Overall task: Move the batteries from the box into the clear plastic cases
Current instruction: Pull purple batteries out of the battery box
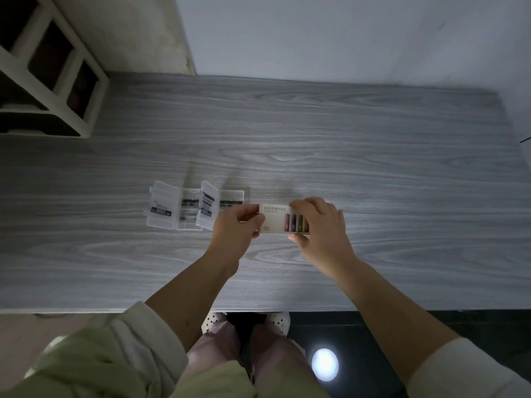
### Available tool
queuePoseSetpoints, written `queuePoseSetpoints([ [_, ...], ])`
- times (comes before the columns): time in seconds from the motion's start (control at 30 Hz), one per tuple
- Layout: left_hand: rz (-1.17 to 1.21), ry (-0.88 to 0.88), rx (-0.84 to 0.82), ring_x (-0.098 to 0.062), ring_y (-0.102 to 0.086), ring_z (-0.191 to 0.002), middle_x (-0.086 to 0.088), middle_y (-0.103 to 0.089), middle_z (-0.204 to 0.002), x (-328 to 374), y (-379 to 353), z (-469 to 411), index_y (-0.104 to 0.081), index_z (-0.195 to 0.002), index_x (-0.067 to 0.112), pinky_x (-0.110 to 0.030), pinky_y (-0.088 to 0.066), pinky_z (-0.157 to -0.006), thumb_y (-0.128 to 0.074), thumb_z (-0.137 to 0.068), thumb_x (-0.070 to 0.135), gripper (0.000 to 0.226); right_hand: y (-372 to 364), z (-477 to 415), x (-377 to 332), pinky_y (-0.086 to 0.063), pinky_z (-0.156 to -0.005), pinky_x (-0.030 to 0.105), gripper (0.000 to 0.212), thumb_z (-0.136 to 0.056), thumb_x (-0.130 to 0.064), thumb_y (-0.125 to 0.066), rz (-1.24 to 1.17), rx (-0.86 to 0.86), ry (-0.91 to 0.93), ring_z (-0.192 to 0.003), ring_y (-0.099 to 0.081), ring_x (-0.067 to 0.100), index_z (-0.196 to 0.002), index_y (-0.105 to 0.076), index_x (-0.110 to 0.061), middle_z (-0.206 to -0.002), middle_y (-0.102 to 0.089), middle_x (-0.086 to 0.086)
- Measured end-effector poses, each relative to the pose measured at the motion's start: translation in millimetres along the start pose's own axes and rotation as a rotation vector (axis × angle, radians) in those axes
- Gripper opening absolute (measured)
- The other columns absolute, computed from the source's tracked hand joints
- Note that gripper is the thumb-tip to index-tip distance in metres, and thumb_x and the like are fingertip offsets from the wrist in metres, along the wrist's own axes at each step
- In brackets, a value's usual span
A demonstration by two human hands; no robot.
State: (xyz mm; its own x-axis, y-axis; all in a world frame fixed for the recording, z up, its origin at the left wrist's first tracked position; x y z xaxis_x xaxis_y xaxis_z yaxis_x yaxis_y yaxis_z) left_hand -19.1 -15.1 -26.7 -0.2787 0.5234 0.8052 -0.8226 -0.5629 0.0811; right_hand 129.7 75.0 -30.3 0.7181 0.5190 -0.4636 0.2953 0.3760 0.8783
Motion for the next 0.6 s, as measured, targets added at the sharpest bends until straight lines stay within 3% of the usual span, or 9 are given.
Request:
queuePoseSetpoints([
  [0.13,0.009,0.010,0.009,-0.016,-0.067,-0.094,0.000,-0.071,-0.098,-5,6,3,-0.069,-0.093,0.019,-0.030,-0.056,-0.083,-0.058,-0.092,0.005,0.018,-2,5,-2,-0.041,-0.100,0.047,0.055,-0.076,-0.022,-0.074,-0.075,-0.017,-0.014,-0.119,-0.040,0.019,-0.123,-0.048,-0.030,-0.125,-0.046,-0.004],
  [0.23,0.015,0.014,0.010,-0.017,-0.067,-0.095,-0.004,-0.071,-0.101,-7,9,4,-0.069,-0.101,0.010,-0.029,-0.057,-0.081,-0.053,-0.094,0.002,0.019,-3,6,-3,-0.046,-0.095,0.039,0.055,-0.077,-0.020,-0.074,-0.121,-0.041,-0.021,-0.118,-0.036,0.015,-0.124,-0.048,-0.031,-0.124,-0.045,-0.006],
  [0.33,0.065,0.037,0.001,-0.019,-0.068,-0.096,-0.009,-0.071,-0.107,-10,11,4,-0.066,-0.112,0.006,-0.028,-0.057,-0.079,-0.049,-0.095,0.001,0.025,-4,7,-4,-0.042,-0.092,0.030,0.054,-0.078,-0.020,-0.073,-0.183,-0.062,-0.042,-0.115,-0.034,0.009,-0.124,-0.048,-0.033,-0.120,-0.043,-0.012],
  [0.43,0.166,0.089,0.007,-0.023,-0.068,-0.097,-0.013,-0.069,-0.107,-14,14,4,-0.060,-0.120,0.011,-0.030,-0.057,-0.079,-0.050,-0.095,0.001,0.029,-5,8,-5,-0.032,-0.089,0.021,0.055,-0.078,-0.020,-0.074,-0.250,-0.099,-0.067,-0.113,-0.032,0.005,-0.124,-0.048,-0.034,-0.115,-0.039,-0.017],
  [0.6,0.145,0.037,-0.029,-0.023,-0.068,-0.094,-0.012,-0.070,-0.102,-14,12,9,-0.063,-0.109,0.027,-0.027,-0.056,-0.071,-0.047,-0.097,0.001,0.033,-10,10,-4,-0.028,-0.087,0.019,0.056,-0.076,-0.022,-0.074,-0.272,-0.157,-0.109,-0.115,-0.037,0.009,-0.124,-0.049,-0.033,-0.117,-0.042,-0.013],
])
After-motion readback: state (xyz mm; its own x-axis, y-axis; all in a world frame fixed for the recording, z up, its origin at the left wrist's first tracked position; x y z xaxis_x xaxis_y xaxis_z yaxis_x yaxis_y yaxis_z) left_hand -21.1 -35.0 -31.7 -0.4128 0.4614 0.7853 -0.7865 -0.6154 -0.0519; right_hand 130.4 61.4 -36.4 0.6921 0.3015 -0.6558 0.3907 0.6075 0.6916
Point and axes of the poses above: each hand's wrist, its own z-axis away from the middle knuckle, its own y-axis out of the back of the hand, x = y × z, the point moved 4 cm from there along -z, towards the middle knuckle
